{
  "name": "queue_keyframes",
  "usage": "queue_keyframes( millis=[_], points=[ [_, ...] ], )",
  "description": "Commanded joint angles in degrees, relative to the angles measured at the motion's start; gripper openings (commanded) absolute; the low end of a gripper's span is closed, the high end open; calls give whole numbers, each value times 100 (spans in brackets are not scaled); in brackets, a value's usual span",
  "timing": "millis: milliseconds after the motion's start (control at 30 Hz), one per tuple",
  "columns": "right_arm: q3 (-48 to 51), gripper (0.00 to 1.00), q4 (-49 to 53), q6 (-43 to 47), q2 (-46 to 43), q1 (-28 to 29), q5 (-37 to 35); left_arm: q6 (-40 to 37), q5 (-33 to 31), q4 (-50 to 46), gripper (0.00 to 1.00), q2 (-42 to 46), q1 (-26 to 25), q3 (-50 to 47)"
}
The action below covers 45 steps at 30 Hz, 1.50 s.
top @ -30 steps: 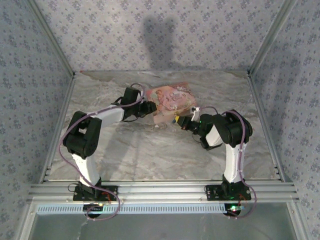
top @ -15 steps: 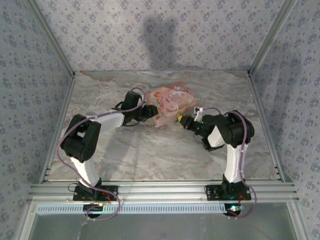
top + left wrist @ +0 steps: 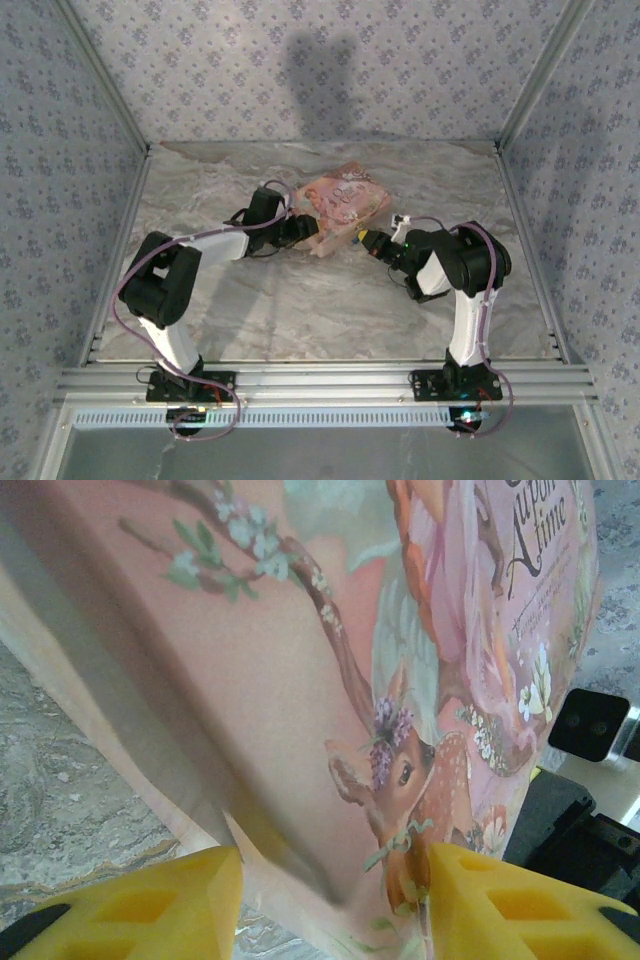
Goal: Unlock a padlock with a key
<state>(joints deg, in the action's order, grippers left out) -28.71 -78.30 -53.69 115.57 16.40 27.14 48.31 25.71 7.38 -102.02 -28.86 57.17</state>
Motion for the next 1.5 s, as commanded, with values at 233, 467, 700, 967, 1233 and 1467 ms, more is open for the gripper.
queue_keyframes(
  millis=[233, 467, 700, 967, 1233, 1467],
  points=[
    [-135, 0, 192, -768, -157, -175, -280, 22, -67, -659, 52, -99, -38, -272],
    [-115, 0, 186, -1228, -115, -205, -229, 26, -64, -676, 52, -90, -33, -254],
    [-62, 0, 487, -1233, -279, -286, -292, -11, -97, -708, 54, -57, -38, -241],
    [171, 0, 1095, -924, -780, -513, -473, -33, -76, -766, 61, 98, 35, -102],
    [245, 0, 2352, 2, -1775, -581, -581, -263, -246, -1007, 76, 769, 310, -92],
    [-211, 0, 5257, 1653, -3465, -549, -642, -649, -996, -1368, 90, 1910, 694, -314]
  ],
)
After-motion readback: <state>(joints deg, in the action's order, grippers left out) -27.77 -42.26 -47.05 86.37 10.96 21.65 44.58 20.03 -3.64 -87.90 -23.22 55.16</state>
